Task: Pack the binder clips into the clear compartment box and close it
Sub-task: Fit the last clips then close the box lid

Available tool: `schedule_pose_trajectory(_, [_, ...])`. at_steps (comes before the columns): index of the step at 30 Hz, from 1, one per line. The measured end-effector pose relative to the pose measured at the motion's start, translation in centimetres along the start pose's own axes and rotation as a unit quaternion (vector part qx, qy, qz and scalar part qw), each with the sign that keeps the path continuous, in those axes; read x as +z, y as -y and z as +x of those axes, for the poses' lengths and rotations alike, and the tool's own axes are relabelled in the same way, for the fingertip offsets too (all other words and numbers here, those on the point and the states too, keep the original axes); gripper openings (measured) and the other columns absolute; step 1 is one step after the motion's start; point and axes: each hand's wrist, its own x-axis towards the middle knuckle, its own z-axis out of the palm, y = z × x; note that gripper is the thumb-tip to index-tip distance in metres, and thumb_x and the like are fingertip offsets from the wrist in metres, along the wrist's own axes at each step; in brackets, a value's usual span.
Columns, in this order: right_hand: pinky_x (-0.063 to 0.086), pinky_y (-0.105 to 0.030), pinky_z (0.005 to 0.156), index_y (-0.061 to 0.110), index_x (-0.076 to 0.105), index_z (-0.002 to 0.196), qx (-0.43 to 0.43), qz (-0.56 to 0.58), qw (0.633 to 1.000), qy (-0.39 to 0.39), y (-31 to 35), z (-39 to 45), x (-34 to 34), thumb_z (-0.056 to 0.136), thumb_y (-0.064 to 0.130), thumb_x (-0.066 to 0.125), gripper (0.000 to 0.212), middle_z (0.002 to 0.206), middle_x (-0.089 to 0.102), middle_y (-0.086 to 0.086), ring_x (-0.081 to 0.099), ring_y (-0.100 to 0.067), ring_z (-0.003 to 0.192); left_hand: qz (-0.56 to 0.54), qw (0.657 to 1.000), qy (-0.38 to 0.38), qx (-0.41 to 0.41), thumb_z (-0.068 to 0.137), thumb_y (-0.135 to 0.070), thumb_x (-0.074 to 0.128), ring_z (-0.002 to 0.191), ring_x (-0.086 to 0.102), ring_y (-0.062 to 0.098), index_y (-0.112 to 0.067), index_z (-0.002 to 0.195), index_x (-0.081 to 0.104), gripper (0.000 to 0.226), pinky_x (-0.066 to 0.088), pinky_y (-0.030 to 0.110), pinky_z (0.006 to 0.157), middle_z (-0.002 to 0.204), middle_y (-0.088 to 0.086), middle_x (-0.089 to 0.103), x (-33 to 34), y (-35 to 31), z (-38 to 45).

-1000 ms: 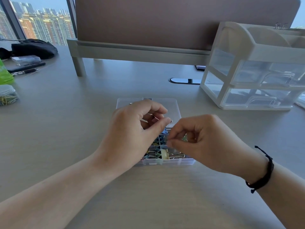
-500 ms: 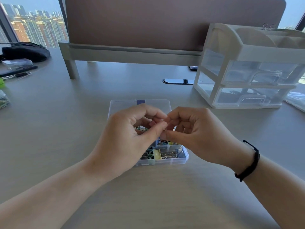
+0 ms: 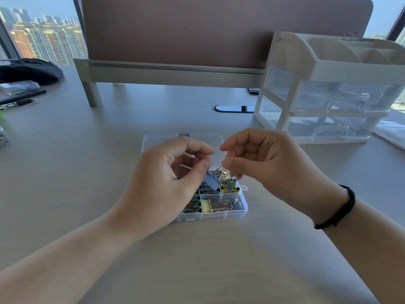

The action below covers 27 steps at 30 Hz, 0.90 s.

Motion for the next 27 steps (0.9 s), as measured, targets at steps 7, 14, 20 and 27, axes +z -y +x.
schedule_pose_trajectory(7, [0.06,-0.035,0.072,0.004,0.067,0.095,0.021,0.06,0.993,-0.096,0.1,0.2,0.5,0.086,-0.005,0.065,0.013,0.079,0.062,-0.023,0.07,-0.023,0.066,0.016,0.996,0.086,0.013,0.081,-0.004,0.073,0.08,0.066,0.02,-0.031,0.097,0.07,0.032,0.055,0.026,0.08,0.085,0.0,0.067,-0.2,0.1,-0.1])
schedule_pose_trajectory(14, [0.056,-0.026,0.061,0.009,0.063,0.095,0.038,0.057,0.993,-0.099,0.3,0.2,0.4,0.085,-0.005,0.066,0.017,0.072,0.062,-0.01,0.066,-0.019,0.059,0.047,0.99,0.13,0.005,0.086,-0.007,0.069,0.076,0.066,0.032,-0.038,0.099,0.063,0.034,0.055,0.052,0.076,0.084,0.001,0.068,-0.7,-0.3,-0.1])
schedule_pose_trajectory(20, [0.058,-0.034,0.065,0.01,0.063,0.096,0.034,0.032,0.995,-0.088,0.2,0.2,0.3,0.083,-0.002,0.07,0.02,0.073,0.069,-0.01,0.064,-0.022,0.06,0.042,0.986,0.155,-0.046,0.086,-0.008,0.071,0.08,0.068,0.031,-0.037,0.101,0.054,0.037,0.054,0.059,0.074,0.087,0.003,0.069,-1.0,-0.6,0.1])
schedule_pose_trajectory(27, [0.048,-0.023,0.055,0.01,0.066,0.091,0.04,0.015,0.993,-0.107,-0.1,0.4,0.0,0.081,0.001,0.074,0.016,0.073,0.071,-0.01,0.06,-0.015,0.054,0.124,0.969,0.21,-0.027,0.082,-0.025,0.078,0.097,0.068,0.012,-0.041,0.108,0.05,0.042,0.05,0.034,0.095,0.099,-0.019,0.071,-1.2,-0.3,0.0])
